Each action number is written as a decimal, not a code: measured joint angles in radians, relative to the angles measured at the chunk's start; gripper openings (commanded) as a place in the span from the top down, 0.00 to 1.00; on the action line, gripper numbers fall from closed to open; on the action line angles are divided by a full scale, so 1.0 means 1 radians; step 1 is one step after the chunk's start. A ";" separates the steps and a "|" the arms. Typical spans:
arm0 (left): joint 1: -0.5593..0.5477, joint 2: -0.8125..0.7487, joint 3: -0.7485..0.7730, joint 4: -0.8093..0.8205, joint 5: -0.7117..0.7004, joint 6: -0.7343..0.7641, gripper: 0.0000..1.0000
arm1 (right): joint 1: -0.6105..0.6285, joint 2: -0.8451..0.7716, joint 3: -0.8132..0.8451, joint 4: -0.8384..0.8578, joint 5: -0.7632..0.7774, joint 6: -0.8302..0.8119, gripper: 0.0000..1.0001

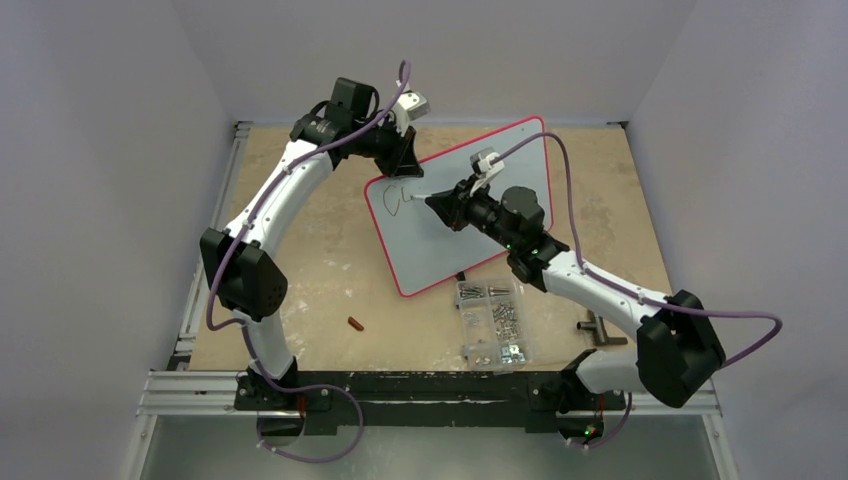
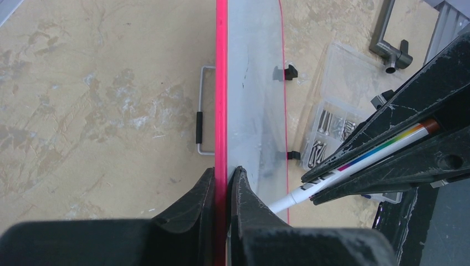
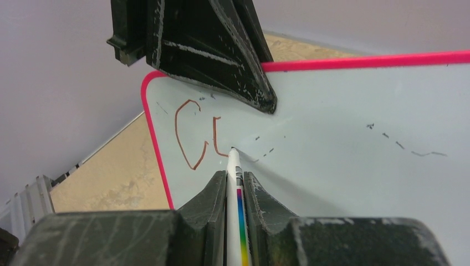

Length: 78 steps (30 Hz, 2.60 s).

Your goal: Write a sentence on the whiteboard

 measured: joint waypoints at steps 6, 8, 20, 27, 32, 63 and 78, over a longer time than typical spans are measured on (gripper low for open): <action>0.000 0.000 0.001 -0.001 0.000 0.000 1.00 | 0.000 0.021 0.060 -0.011 0.002 -0.006 1.00; 0.000 0.001 0.002 -0.002 0.000 0.000 1.00 | 0.000 0.028 0.075 -0.013 0.003 -0.008 1.00; 0.006 0.010 0.006 -0.004 0.000 0.004 1.00 | 0.000 0.056 0.096 0.000 -0.004 -0.006 1.00; 0.006 0.010 0.006 -0.004 0.000 0.005 1.00 | 0.000 0.070 0.096 0.016 -0.039 0.003 1.00; 0.006 0.010 0.008 -0.005 0.000 0.005 1.00 | 0.000 0.074 0.096 0.022 -0.052 0.006 1.00; -0.001 0.010 0.021 -0.022 0.001 0.005 1.00 | -0.001 -0.049 0.065 -0.067 -0.010 -0.036 1.00; -0.001 0.011 0.021 -0.023 0.000 0.014 1.00 | -0.001 -0.002 0.067 -0.069 0.024 -0.033 1.00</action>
